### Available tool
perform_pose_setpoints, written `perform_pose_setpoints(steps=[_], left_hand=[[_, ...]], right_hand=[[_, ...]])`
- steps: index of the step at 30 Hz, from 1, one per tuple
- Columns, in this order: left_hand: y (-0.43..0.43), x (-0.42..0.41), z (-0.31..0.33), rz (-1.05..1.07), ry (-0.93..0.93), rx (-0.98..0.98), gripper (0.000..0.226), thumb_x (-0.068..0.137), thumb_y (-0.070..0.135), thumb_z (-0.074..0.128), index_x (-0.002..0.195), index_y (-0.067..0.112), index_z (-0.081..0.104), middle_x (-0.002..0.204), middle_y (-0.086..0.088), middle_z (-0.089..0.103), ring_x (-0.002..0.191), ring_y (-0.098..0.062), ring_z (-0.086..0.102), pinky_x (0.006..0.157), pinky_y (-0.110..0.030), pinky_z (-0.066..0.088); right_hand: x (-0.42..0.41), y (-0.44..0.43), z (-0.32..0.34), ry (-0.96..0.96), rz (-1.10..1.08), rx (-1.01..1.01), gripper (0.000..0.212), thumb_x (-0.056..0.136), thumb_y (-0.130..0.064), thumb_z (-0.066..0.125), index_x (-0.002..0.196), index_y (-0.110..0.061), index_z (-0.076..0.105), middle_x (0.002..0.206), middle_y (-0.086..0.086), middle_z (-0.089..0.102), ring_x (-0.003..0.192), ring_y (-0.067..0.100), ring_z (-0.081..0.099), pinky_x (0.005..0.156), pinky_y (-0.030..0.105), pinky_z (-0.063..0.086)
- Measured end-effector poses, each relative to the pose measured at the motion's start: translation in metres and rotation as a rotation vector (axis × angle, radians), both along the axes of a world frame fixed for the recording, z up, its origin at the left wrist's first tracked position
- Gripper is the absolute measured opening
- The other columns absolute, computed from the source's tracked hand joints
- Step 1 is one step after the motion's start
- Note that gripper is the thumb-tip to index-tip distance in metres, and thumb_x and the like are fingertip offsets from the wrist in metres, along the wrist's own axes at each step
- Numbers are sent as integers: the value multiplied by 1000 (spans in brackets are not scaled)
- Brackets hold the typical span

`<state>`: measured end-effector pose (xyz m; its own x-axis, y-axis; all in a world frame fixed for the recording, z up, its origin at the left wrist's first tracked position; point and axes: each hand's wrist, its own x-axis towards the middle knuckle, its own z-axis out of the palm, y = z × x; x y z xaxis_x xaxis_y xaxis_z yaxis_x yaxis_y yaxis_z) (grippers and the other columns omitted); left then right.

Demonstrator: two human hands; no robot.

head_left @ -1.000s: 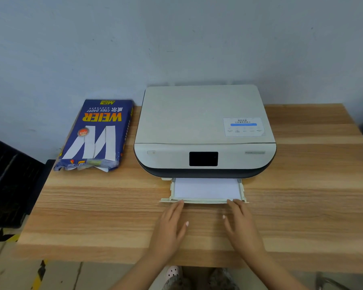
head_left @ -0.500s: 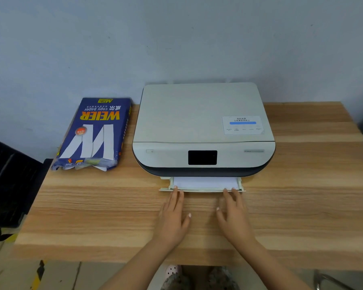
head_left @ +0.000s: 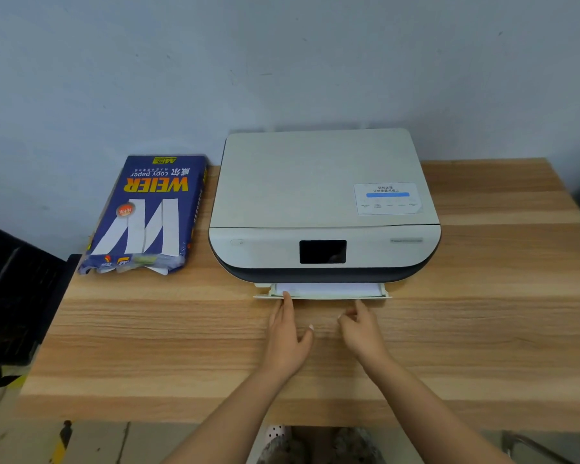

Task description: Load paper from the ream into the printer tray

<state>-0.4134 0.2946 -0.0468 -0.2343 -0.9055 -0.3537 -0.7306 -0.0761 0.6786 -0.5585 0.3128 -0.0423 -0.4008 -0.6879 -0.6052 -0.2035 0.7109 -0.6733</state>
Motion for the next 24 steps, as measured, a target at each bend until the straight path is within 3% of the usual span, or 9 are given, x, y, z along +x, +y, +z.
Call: perform_pose_setpoints(steps=[3, 5, 7, 11, 12, 14, 16, 20, 24], left_hand=[[-3, 0, -2, -21, 19, -49, 64, 92, 21, 53, 147, 13, 21, 160, -2, 7, 147, -14, -3, 119, -31, 8], [-7, 1, -3, -39, 35, -48, 39, 87, 11, 55, 124, 18, 44, 160, -5, 7, 147, -13, -6, 120, -34, 10], [-14, 2, -1, -56, 44, -34, 26, 82, 5, 55, 102, 21, 48, 160, -8, 9, 146, -13, -7, 119, -36, 18], [-21, 2, 3, -61, 63, -24, 24, 79, -1, 54, 96, 16, 50, 159, -8, 14, 146, -12, -8, 83, -4, 38], [-21, 3, 3, -62, 70, -21, 24, 79, -2, 53, 94, 17, 49, 159, -8, 13, 145, -10, -9, 79, -4, 39], [-21, 3, 3, -70, 80, -17, 28, 78, -5, 50, 91, 19, 48, 159, -9, 13, 143, -6, -11, 97, -19, 41], [-20, 3, 3, -72, 77, -11, 31, 76, -10, 46, 91, 17, 48, 159, -9, 12, 144, -8, -11, 116, -36, 24], [-20, 0, 4, -72, 31, 13, 35, 73, -11, 43, 92, 18, 47, 160, -3, 10, 146, -11, -10, 117, -51, 14], [-22, 0, 3, -111, -4, 29, 40, 75, -8, 45, 104, 20, 48, 160, -1, 10, 146, -11, -10, 115, -52, 14]], right_hand=[[-5, -11, 1, -5, -16, -10, 26, 85, -12, 49, 111, -8, 52, 116, 17, 54, 100, 31, 57, 84, 38, 46], [-8, -17, 0, -3, -17, -2, 20, 83, -12, 51, 103, -10, 52, 115, 19, 55, 99, 33, 57, 81, 37, 45], [-10, -22, -1, 8, -20, 3, 15, 80, -13, 54, 96, -12, 51, 114, 21, 56, 98, 34, 58, 81, 37, 45], [-9, -26, 4, -5, -11, -5, 25, 83, -13, 55, 108, -9, 51, 116, 18, 55, 95, 28, 57, 78, 35, 45], [-8, -27, 5, -11, -9, -4, 27, 84, -13, 55, 110, -9, 50, 116, 17, 54, 96, 28, 57, 76, 34, 44], [-7, -27, 5, -19, -15, -8, 27, 83, -12, 55, 110, -9, 50, 116, 17, 54, 96, 29, 58, 73, 32, 43], [-8, -27, 4, -50, -55, -27, 28, 84, -10, 55, 112, -8, 50, 117, 14, 54, 93, 26, 56, 72, 30, 42], [-10, -28, 6, -138, -135, -61, 42, 88, -3, 54, 129, -7, 45, 115, 8, 54, 93, 17, 51, 76, 28, 39], [-11, -28, 5, -152, -148, -64, 50, 88, -4, 56, 135, -9, 41, 121, 8, 54, 98, 18, 52, 77, 27, 39]])
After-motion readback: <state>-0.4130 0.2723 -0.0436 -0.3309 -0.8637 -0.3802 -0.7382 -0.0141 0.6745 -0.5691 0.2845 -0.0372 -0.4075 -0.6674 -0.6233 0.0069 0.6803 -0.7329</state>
